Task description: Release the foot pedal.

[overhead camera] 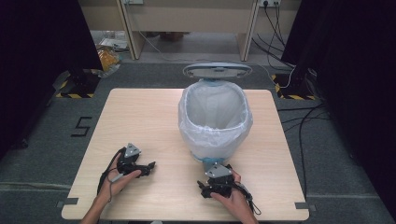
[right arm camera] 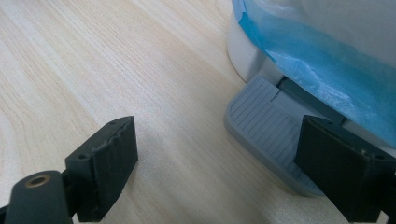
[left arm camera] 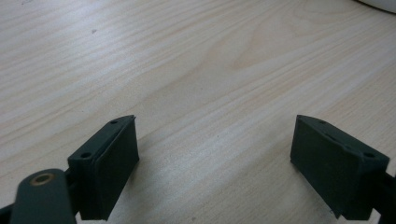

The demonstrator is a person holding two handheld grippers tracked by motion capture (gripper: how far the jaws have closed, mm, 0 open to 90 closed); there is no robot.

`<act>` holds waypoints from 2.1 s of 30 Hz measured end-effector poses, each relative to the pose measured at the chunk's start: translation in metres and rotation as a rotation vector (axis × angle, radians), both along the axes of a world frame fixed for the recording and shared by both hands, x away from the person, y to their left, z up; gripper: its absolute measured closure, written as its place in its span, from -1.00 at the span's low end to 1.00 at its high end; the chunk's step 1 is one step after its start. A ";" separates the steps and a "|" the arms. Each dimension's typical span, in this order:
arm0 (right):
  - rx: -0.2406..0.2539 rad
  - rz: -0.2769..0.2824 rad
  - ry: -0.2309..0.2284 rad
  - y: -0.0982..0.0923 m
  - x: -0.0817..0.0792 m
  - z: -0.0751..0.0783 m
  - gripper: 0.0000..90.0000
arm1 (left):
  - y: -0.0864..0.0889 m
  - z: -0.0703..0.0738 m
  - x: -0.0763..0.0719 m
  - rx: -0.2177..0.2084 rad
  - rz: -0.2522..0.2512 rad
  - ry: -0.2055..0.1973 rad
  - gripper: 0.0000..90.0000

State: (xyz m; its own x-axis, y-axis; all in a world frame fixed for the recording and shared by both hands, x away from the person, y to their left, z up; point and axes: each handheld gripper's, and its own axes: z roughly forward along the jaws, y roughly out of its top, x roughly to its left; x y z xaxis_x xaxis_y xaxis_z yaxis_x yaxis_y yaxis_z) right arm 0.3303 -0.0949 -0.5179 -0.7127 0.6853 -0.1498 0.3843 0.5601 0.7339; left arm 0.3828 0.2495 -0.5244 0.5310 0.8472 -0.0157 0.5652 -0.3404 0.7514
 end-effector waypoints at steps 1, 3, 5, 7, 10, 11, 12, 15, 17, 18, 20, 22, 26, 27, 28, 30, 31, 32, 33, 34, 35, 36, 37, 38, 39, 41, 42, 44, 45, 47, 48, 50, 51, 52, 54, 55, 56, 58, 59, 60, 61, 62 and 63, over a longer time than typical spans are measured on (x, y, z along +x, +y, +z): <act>-0.001 -0.001 0.000 0.000 0.000 0.000 -0.71 | 0.000 0.000 0.000 0.001 -0.001 0.002 -0.68; -0.001 -0.001 -0.001 0.000 0.000 0.000 -0.71 | 0.000 0.000 0.000 -0.002 -0.001 0.001 -0.69; -0.001 -0.004 -0.002 0.000 0.000 0.000 -0.71 | 0.000 0.000 0.000 -0.002 -0.001 0.001 -0.69; -0.001 -0.008 -0.004 0.001 0.000 0.000 -0.71 | 0.000 0.000 0.000 0.001 -0.001 0.002 -0.69; 0.002 -0.012 -0.005 0.001 -0.001 0.000 -0.71 | 0.000 0.000 0.000 0.003 0.002 0.001 -0.69; 0.004 -0.015 -0.007 0.001 -0.001 -0.001 -0.70 | 0.000 0.000 0.000 0.002 0.002 0.001 -0.69; 0.005 -0.015 -0.009 0.001 -0.001 -0.001 -0.70 | 0.000 0.000 0.000 0.002 0.002 0.001 -0.69; 0.016 -0.018 -0.013 0.000 -0.001 0.000 -0.70 | 0.000 0.000 0.000 0.003 0.004 0.001 -0.69; 0.027 -0.021 -0.018 -0.001 -0.002 0.000 -0.68 | 0.000 0.000 -0.001 0.002 0.005 0.000 -0.69; 0.035 -0.027 -0.019 -0.001 -0.002 0.001 -0.67 | 0.000 0.000 -0.001 0.003 0.006 0.000 -0.69; 0.034 -0.032 -0.029 -0.001 -0.003 0.001 -0.66 | 0.000 0.000 -0.001 0.003 0.007 0.000 -0.69; 0.042 -0.034 -0.034 -0.001 -0.003 0.001 -0.66 | 0.000 0.000 -0.001 0.003 0.008 0.000 -0.69; 0.056 -0.043 -0.035 -0.002 -0.003 0.001 -0.63 | 0.001 0.000 -0.001 0.004 0.007 0.003 -0.69; 0.060 -0.044 -0.034 -0.002 -0.003 0.001 -0.63 | 0.001 0.000 -0.001 0.002 0.008 0.002 -0.69; 0.064 -0.045 -0.027 -0.003 -0.004 0.001 -0.63 | 0.001 0.000 -0.001 0.002 0.008 0.002 -0.69; 0.075 -0.048 -0.026 -0.004 -0.005 0.002 -0.63 | 0.001 0.000 -0.001 0.002 0.008 0.002 -0.69; 0.080 -0.052 -0.024 -0.004 -0.006 0.002 -0.63 | 0.001 0.000 -0.001 0.001 0.008 0.002 -0.69; 0.083 -0.055 -0.024 -0.005 -0.006 0.002 -0.64 | 0.001 0.000 -0.001 0.001 0.008 0.002 -0.69; 0.086 -0.058 -0.022 -0.006 -0.006 0.002 -0.64 | 0.001 0.000 -0.001 0.001 0.008 0.002 -0.69; 0.095 -0.059 -0.020 -0.007 -0.006 0.002 -0.64 | 0.001 0.000 -0.001 0.001 0.008 0.002 -0.69; 0.106 -0.065 -0.015 -0.009 -0.007 0.003 -0.64 | 0.001 0.000 -0.001 0.001 0.008 0.002 -0.69; 0.109 -0.062 -0.018 -0.010 -0.007 0.004 -0.64 | 0.001 0.000 -0.001 0.001 0.008 0.002 -0.69; 0.117 -0.065 -0.016 -0.011 -0.008 0.005 -0.64 | 0.001 0.000 -0.001 0.001 0.008 0.002 -0.69; 0.130 -0.064 -0.022 -0.013 -0.009 0.006 -0.64 | 0.001 0.000 -0.001 0.001 0.008 0.002 -0.69; 0.143 -0.067 -0.029 -0.015 -0.010 0.007 -0.64 | 0.001 0.000 -0.001 0.001 0.008 0.002 -0.69; 0.169 -0.078 -0.033 -0.019 -0.013 0.011 -0.65 | 0.001 0.000 -0.001 -0.001 0.007 0.001 -0.69; 0.170 -0.077 -0.023 -0.021 -0.013 0.013 -0.65 | 0.001 0.000 -0.001 -0.003 0.007 0.002 -0.69; 0.183 -0.081 0.001 -0.026 -0.014 0.015 -0.64 | 0.001 0.000 -0.001 -0.004 0.006 0.004 -0.68; 0.182 -0.084 0.005 -0.029 -0.014 0.015 -0.65 | 0.001 0.000 -0.001 -0.006 0.006 0.004 -0.68; 0.187 -0.106 0.004 -0.037 -0.014 0.017 -0.65 | 0.001 0.000 -0.001 -0.004 0.006 0.004 -0.68; 0.188 -0.110 -0.001 -0.041 -0.013 0.018 -0.65 | 0.001 0.000 -0.001 -0.004 0.006 0.004 -0.68; 0.198 -0.126 -0.002 -0.048 -0.014 0.021 -0.65 | 0.001 0.000 -0.001 -0.004 0.006 0.004 -0.68; 0.199 -0.131 -0.002 -0.051 -0.015 0.022 -0.64 | 0.001 0.000 -0.001 -0.004 0.006 0.003 -0.68; 0.197 -0.134 -0.009 -0.056 -0.015 0.024 -0.64 | 0.001 0.000 -0.001 -0.004 0.006 0.004 -0.68; 0.200 -0.149 -0.010 -0.062 -0.017 0.027 -0.64 | 0.001 0.000 -0.001 -0.004 0.006 0.003 -0.68; 0.201 -0.154 -0.013 -0.065 -0.018 0.028 -0.64 | 0.001 0.000 -0.001 -0.004 0.006 0.003 -0.68; 0.198 -0.159 -0.020 -0.069 -0.018 0.029 -0.64 | 0.001 0.000 -0.001 -0.004 0.006 0.003 -0.68; 0.204 -0.175 -0.025 -0.076 -0.020 0.032 -0.64 | 0.001 0.000 -0.001 -0.004 0.006 0.003 -0.68; 0.205 -0.186 -0.031 -0.079 -0.020 0.033 -0.63 | 0.001 0.000 -0.001 -0.004 0.006 0.003 -0.68; 0.202 -0.192 -0.035 -0.083 -0.021 0.034 -0.63 | 0.001 0.000 -0.001 -0.003 0.006 0.003 -0.68; 0.201 -0.198 -0.041 -0.086 -0.021 0.036 -0.63 | 0.001 0.000 -0.001 -0.003 0.006 0.003 -0.68; 0.201 -0.207 -0.042 -0.090 -0.022 0.037 -0.63 | 0.001 0.000 -0.001 -0.003 0.006 0.003 -0.68; 0.200 -0.217 -0.043 -0.094 -0.022 0.037 -0.63 | 0.001 0.000 -0.001 -0.004 0.006 0.003 -0.68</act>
State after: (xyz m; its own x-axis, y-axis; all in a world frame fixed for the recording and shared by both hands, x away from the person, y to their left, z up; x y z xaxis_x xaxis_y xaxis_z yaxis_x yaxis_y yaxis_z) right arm 0.3080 -0.1887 -0.4805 -0.5419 0.8401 -0.0234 0.4450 0.3105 0.8400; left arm 0.3819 0.2504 -0.5244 0.5255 0.8505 -0.0206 0.5700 -0.3339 0.7508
